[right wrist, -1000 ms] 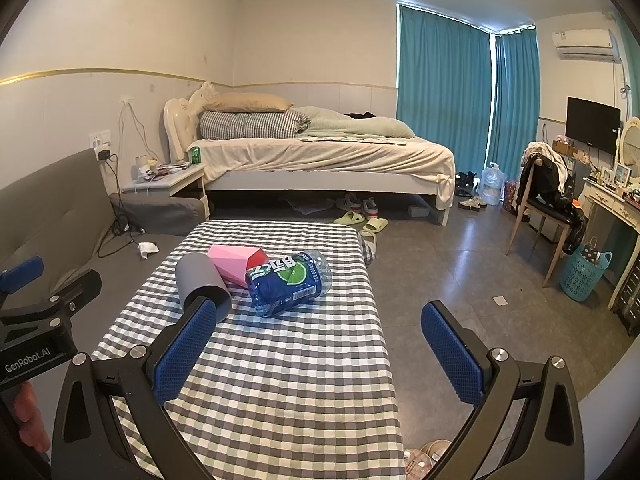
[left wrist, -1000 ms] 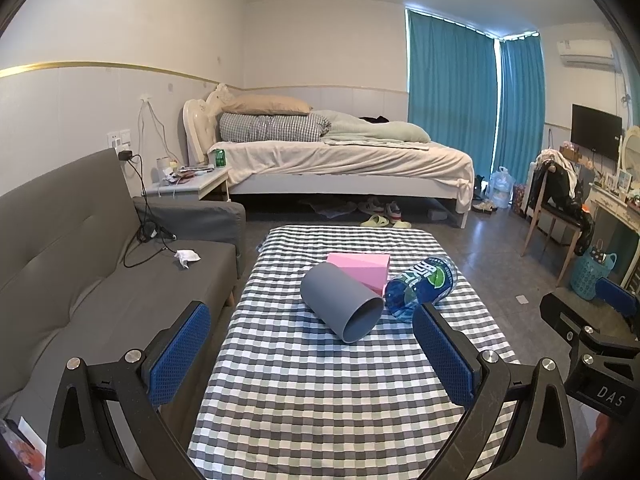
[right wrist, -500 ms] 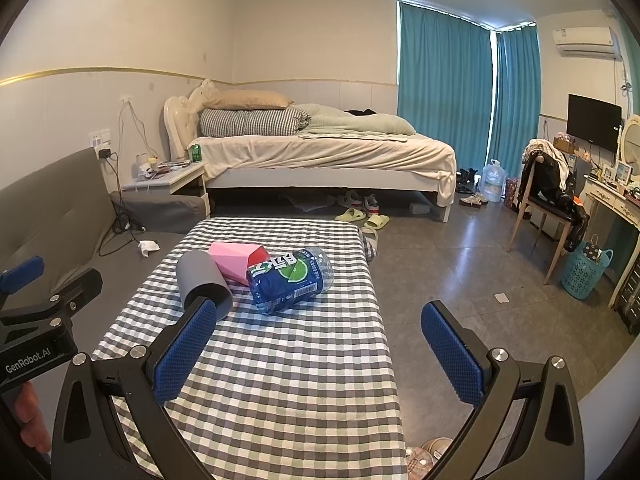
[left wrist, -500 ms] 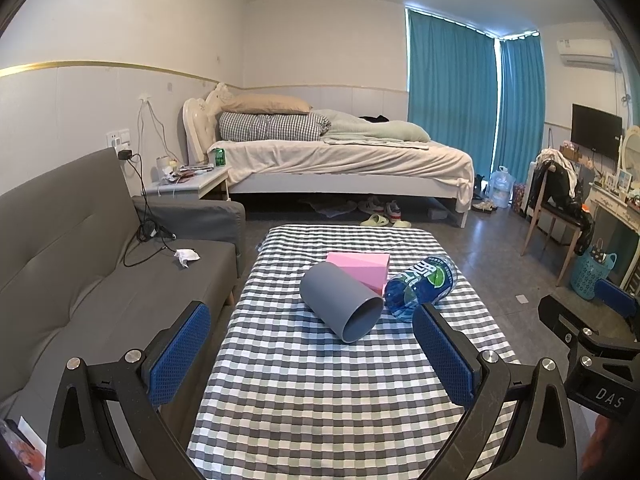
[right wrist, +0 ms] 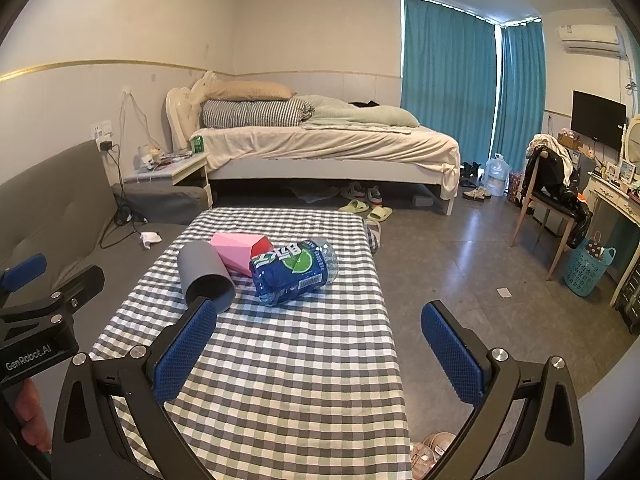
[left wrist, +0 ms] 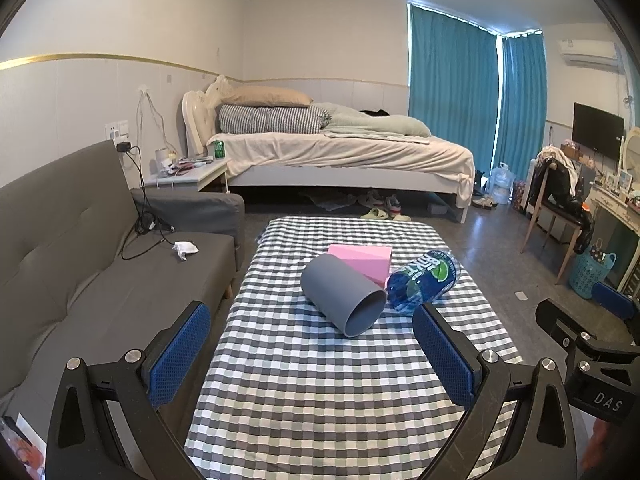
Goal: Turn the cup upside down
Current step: 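Reach the right gripper to the lying blue-label bottle, grasp and lift it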
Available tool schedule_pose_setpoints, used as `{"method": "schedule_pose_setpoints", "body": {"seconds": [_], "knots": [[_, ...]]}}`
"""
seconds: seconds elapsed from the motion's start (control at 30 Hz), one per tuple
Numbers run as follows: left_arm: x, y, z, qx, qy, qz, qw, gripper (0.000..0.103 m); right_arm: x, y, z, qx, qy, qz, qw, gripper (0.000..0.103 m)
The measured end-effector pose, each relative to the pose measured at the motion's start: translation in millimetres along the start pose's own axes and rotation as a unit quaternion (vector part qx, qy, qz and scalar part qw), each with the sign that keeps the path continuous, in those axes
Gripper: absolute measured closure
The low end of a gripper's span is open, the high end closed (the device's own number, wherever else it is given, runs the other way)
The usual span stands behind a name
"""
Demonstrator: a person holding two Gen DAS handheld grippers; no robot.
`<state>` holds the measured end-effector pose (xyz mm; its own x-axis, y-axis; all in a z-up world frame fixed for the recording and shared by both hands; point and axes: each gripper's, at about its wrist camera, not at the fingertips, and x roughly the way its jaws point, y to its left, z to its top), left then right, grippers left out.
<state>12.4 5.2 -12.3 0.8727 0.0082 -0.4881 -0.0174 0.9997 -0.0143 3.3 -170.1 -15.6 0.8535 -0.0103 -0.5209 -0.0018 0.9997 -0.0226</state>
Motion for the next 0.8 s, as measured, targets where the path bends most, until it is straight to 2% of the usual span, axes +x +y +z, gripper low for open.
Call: {"method": "schedule_pose_setpoints", "body": {"seconds": [0.2, 0.37, 0.6, 0.8], "knots": [[12.5, 8.2, 0.3, -0.005, 0.01, 0.002, 0.9999, 0.0, 16.9, 3.4, 2.8, 0.0, 0.027, 0.002, 1.0, 0.0], [38.5, 13.2, 11.3, -0.006, 0.029, 0.003, 0.9996, 0.0, 44.7, 3.3, 21.8, 0.02, 0.06, -0.003, 0.998, 0.0], [86.9, 27.8, 31.9, -0.008, 0.061, 0.009, 0.9981, 0.0, 122.2, 15.8, 60.9, 0.046, 0.126, -0.026, 0.991, 0.0], [123.2, 37.6, 31.7, -0.018, 0.089, 0.011, 0.9958, 0.0, 191.7, 24.5, 65.2, 0.094, 0.2, -0.04, 0.974, 0.0]]}}
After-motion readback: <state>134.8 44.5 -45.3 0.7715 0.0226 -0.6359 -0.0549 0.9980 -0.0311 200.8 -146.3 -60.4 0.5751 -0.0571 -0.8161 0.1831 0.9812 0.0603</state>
